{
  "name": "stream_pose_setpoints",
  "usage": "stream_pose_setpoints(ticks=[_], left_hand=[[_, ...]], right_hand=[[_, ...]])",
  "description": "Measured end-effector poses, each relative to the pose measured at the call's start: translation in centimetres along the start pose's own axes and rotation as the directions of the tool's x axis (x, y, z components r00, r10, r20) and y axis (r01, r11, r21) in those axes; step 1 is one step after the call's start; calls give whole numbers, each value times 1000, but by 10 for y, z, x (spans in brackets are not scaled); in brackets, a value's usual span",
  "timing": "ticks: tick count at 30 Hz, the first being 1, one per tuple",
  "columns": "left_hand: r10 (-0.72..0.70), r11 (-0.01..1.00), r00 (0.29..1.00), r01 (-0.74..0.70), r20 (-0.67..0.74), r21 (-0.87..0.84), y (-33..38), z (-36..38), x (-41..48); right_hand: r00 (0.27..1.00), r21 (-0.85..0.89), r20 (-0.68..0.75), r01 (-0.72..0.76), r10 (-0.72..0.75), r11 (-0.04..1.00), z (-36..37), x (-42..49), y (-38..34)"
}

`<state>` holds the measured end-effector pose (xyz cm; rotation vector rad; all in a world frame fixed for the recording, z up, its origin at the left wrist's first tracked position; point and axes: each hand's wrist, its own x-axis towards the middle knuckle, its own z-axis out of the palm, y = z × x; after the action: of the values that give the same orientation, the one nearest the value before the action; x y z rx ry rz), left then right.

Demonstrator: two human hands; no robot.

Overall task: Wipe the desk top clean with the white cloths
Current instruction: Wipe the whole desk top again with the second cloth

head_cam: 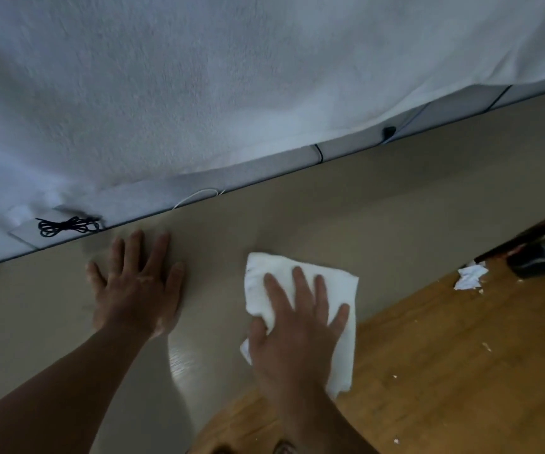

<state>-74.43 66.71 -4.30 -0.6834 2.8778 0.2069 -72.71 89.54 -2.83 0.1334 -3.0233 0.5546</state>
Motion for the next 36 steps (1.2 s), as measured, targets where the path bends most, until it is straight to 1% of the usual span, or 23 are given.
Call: stream_pose_setpoints(ticks=[3,6,7,9,12,16,18,23,25,28,31,34,35,36], left_hand=[[-19,1000,999,19,38,-11,-2,-1,3],[-55,997,996,59,72,-51,17,-4,3],[-41,998,996,44,83,-43,28,-3,2],[35,999,993,-36,109,9,54,2,0],[94,996,988,-94,120,-4,88,4,0],[181,983,979,-184,96,19,123,7,6],[196,980,977,-199,85,27,141,9,11],[138,990,990,-138,31,15,172,10,28],[119,993,993,-119,2,12,177,9,33],[101,995,994,-101,-45,9,180,10,36],[92,996,993,-92,-75,15,181,11,39],[87,996,993,-86,-84,23,181,12,40],[84,996,992,-81,-90,28,181,13,40],[80,997,992,-77,-96,31,182,13,40]], right_hand=[[987,35,53,152,-154,988,3,-31,-12],[956,52,94,274,-277,960,0,-31,6],[947,57,109,297,-301,953,-2,-25,13],[940,67,132,308,-315,949,-9,-12,30],[948,61,120,290,-296,955,-20,15,66],[970,16,81,230,-230,973,-35,58,122],[978,-12,61,201,-200,980,-43,82,151],[993,-18,-2,119,-119,993,-65,144,229],[995,-38,-1,95,-96,995,-73,173,262],[1000,-57,-6,-3,3,998,-84,210,297],[986,-48,-69,-156,153,987,-81,221,291],[939,-39,-106,-333,328,942,-68,202,256],[932,-31,-102,-353,349,935,-63,192,240],[939,-38,-86,-338,334,941,-59,179,222]])
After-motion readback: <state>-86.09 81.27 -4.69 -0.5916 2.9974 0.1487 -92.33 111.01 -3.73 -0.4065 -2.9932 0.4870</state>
